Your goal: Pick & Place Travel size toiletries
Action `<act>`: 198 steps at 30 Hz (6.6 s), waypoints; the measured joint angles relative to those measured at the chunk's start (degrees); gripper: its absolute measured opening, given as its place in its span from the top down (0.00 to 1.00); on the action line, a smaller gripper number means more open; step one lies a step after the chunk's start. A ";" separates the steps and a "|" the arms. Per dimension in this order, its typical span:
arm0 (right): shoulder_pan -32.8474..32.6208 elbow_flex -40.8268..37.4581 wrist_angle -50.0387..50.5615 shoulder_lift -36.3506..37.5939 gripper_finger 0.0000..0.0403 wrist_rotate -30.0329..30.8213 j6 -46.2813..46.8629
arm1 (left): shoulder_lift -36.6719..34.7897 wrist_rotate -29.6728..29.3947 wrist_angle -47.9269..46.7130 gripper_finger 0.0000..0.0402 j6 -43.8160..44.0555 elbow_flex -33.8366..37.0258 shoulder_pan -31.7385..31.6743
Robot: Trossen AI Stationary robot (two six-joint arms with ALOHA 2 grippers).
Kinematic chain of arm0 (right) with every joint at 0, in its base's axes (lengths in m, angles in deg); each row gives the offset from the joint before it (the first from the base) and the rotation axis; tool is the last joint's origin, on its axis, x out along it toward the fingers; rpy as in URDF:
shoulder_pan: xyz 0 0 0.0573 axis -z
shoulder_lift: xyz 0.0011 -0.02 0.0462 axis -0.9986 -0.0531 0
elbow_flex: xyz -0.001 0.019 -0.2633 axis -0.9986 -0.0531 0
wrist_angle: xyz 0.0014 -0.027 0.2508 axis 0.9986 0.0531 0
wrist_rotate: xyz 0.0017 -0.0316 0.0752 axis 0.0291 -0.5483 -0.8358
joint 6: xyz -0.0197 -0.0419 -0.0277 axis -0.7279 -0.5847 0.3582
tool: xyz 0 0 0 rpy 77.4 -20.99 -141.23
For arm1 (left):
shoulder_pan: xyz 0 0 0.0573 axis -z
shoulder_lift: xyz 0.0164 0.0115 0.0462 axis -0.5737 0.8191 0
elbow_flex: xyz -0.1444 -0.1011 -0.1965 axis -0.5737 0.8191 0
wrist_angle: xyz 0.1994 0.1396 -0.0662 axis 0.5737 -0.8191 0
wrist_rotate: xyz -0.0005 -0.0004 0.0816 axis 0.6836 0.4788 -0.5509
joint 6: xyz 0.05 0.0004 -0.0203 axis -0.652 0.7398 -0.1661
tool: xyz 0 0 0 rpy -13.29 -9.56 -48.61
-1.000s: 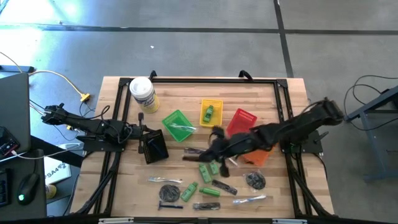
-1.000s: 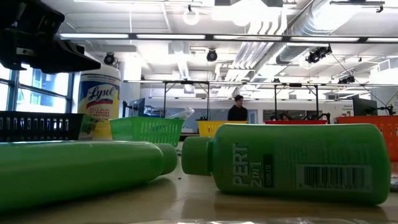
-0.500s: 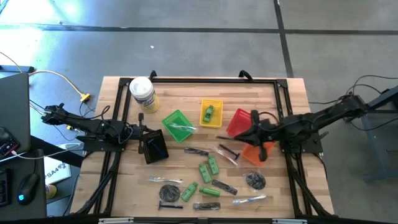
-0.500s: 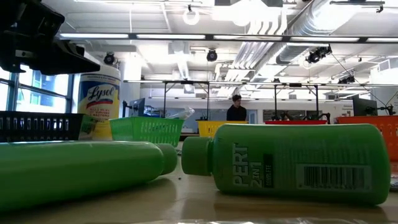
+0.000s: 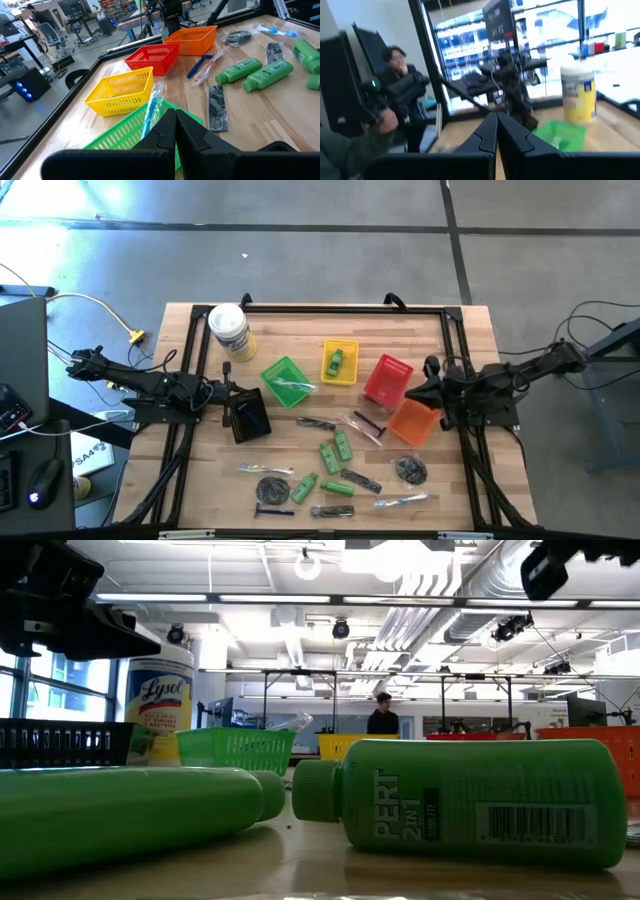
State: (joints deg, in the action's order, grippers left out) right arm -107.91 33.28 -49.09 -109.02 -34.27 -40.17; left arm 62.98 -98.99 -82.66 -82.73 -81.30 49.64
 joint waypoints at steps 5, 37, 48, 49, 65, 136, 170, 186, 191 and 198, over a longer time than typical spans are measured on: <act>-0.07 -0.79 1.47 0.29 0.99 -0.15 0.63 | -0.02 -0.02 0.03 1.00 -0.02 0.00 0.00; 12.21 28.27 36.08 -61.37 0.99 -6.18 25.58 | 0.00 -0.22 -0.03 1.00 0.20 0.00 0.00; 16.63 28.29 39.58 -62.71 0.99 -4.52 25.70 | -0.01 -0.20 -0.01 1.00 0.13 0.00 0.00; 17.14 28.30 39.77 -62.71 0.99 -4.49 25.61 | 0.00 -0.20 -0.01 1.00 0.13 0.00 0.00; 24.84 28.29 42.18 -62.71 0.99 -3.06 20.54 | -0.02 0.04 0.04 1.00 0.00 0.00 0.00; 13.75 42.26 46.87 -70.62 0.99 -0.53 17.86 | 0.00 0.02 0.01 1.00 0.22 0.00 0.00; 4.86 49.54 60.03 -64.88 0.99 5.96 21.16 | -0.02 -0.07 0.01 1.00 0.24 0.01 0.00; 3.32 44.02 59.84 -45.60 0.99 7.62 20.38 | 0.00 -0.09 0.00 1.00 1.29 0.02 0.00; 3.30 41.18 59.88 -40.73 0.99 7.81 20.73 | 0.00 -0.09 0.00 1.00 1.29 0.00 0.00; 3.30 35.93 59.79 -34.19 0.99 9.30 20.80 | 0.00 -0.09 -0.01 1.00 1.31 0.00 0.00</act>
State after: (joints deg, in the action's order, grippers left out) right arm -104.61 69.21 10.70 -143.20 -24.97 -19.37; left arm 62.98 -99.08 -82.67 -81.42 -81.30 49.64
